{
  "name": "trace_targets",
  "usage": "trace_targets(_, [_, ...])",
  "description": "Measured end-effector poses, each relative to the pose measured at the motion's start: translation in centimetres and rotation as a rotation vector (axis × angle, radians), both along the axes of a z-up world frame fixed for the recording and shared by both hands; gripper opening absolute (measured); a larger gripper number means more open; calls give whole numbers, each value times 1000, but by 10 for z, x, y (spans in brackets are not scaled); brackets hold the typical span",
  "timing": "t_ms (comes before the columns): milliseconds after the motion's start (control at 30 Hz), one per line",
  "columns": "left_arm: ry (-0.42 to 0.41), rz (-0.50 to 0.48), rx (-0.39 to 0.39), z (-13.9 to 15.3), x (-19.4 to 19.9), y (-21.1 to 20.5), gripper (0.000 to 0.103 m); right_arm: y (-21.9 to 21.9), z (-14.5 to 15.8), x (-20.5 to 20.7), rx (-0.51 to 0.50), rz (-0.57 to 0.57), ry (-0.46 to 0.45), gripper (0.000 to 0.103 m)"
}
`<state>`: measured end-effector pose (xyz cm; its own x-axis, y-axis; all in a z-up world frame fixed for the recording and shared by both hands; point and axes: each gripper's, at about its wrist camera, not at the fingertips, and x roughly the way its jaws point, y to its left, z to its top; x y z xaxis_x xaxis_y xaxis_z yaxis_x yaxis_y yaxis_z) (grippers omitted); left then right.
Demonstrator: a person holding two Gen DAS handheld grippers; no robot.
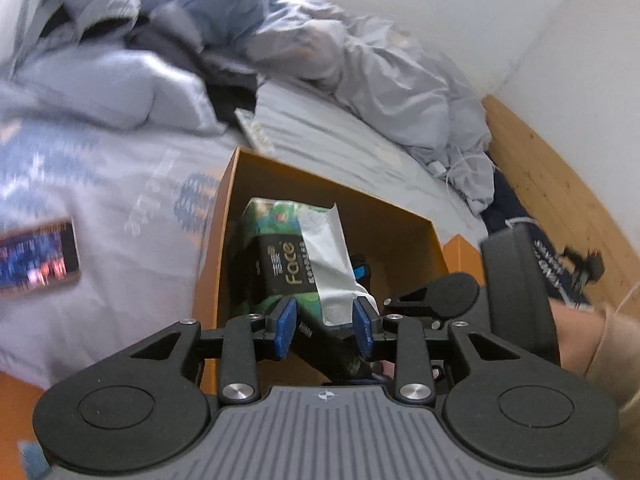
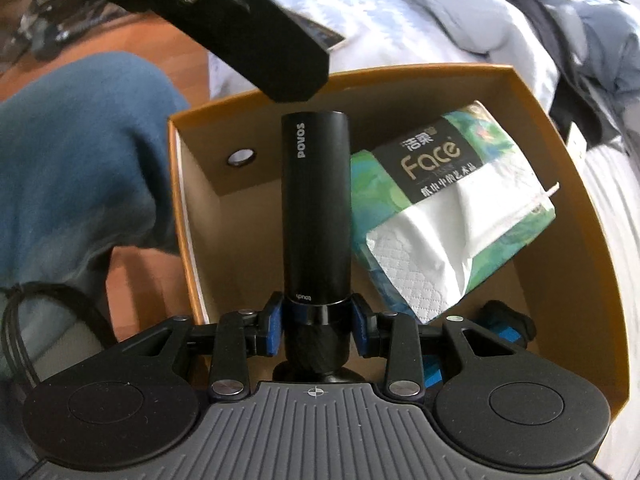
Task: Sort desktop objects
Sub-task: 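Lower the flashlight into the box beside the tissue pack with the left tool, then open the left tool and withdraw it from the box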
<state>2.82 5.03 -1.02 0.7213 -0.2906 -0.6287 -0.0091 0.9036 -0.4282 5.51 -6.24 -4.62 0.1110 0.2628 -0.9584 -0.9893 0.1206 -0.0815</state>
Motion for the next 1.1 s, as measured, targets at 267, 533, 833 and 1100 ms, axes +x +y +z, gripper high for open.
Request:
trace_targets(267, [5, -7, 0, -1, 3, 1, 50, 6, 2, -4, -44, 25, 18, 39])
trace_targets(533, [0, -18, 5, -3, 4, 2, 54, -3, 16, -18, -4, 8, -6, 53])
trace_targets(833, [-50, -15, 35, 6, -1, 0, 62, -52, 75, -25, 297, -171, -66, 78])
trace_targets(1100, [-101, 7, 87, 14, -5, -7, 73, -131, 118, -8, 647, -587, -155, 94])
